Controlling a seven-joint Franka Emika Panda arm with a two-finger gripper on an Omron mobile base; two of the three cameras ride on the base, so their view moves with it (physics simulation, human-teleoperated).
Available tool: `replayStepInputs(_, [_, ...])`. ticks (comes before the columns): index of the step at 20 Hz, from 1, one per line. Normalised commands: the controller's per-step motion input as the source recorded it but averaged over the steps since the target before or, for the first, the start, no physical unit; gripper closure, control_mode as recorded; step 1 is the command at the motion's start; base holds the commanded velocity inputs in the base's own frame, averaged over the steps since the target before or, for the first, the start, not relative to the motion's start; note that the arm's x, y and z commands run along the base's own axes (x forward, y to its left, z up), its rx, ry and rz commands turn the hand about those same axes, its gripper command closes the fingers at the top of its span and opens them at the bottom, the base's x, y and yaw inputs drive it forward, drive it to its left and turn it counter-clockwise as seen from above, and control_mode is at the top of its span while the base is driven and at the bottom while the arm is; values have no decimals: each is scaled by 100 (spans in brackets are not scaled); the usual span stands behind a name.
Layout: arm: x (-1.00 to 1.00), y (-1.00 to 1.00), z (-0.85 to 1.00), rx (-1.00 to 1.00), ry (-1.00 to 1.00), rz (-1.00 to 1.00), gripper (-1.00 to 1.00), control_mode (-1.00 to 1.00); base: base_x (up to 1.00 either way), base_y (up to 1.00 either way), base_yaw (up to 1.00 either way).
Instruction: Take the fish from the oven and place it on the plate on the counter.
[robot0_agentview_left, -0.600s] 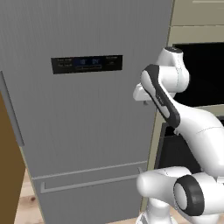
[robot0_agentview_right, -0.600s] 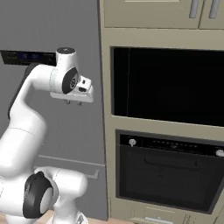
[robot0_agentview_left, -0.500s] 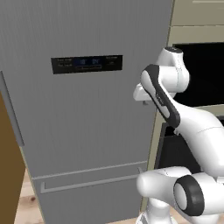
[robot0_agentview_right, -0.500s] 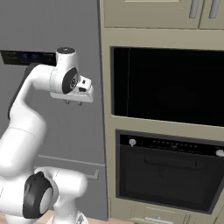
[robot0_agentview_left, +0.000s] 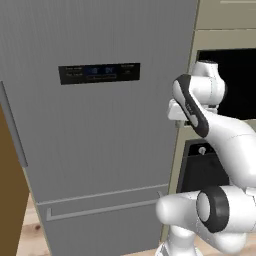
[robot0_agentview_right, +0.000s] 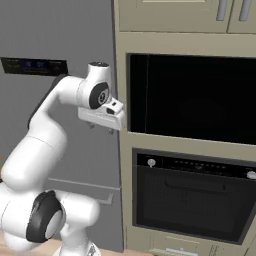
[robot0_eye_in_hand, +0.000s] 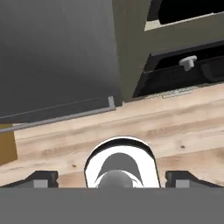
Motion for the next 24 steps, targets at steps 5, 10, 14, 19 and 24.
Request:
replayStepInputs(5, [1,-100,-7,19,5,-34,-100,-100,0,0,0])
replayStepInputs(10, [0,-100,-7,25,0,-39,-100,-100,0,0,0])
replayStepInputs(14, [0,-100,-12,27,-1,-38,-100,-100,0,0,0])
replayStepInputs(19, [-11,-93,-41,18,0,-32,-100,-100,0,0,0])
replayStepInputs(24, [-3,-21,-58,0,4,-18,-100,-100,0,0,0])
